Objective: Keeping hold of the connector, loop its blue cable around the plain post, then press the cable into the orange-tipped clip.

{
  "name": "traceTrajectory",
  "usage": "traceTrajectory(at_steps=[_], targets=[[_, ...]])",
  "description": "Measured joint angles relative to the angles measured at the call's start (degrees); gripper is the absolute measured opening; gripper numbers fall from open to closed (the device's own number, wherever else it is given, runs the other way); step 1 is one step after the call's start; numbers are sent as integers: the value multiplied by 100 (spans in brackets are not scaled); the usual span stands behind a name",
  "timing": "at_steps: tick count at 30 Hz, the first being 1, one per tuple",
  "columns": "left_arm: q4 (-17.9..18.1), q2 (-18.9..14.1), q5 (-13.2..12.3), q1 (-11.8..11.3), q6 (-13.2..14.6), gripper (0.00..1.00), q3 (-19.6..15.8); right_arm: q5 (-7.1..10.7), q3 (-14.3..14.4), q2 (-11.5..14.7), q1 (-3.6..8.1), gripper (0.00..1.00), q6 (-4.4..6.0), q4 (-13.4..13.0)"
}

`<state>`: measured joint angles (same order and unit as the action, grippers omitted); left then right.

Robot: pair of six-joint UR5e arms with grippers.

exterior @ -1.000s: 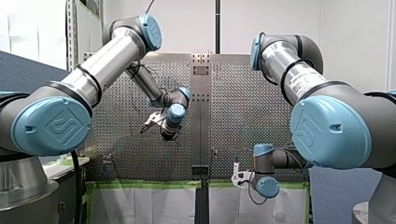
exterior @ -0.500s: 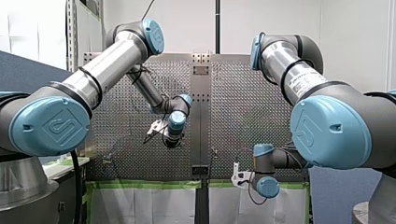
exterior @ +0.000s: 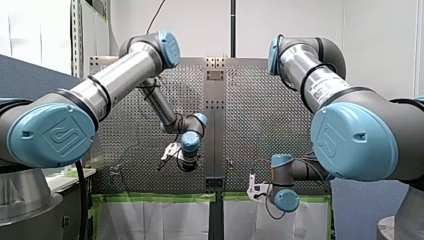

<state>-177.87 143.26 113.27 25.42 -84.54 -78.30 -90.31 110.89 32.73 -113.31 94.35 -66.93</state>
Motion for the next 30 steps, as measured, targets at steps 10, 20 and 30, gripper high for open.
traceTrajectory(at_steps=[10, 20, 30], targets=[[292, 145, -218, 83, -366, 100, -3, 12, -14, 0, -10, 0, -33, 7], [780, 282, -520, 149, -817, 100, -80, 18, -44, -2, -11, 0, -63, 46], [1309, 284, -935, 154, -1341, 100, -351, 42, -66, 1, -11, 0, -121, 94]])
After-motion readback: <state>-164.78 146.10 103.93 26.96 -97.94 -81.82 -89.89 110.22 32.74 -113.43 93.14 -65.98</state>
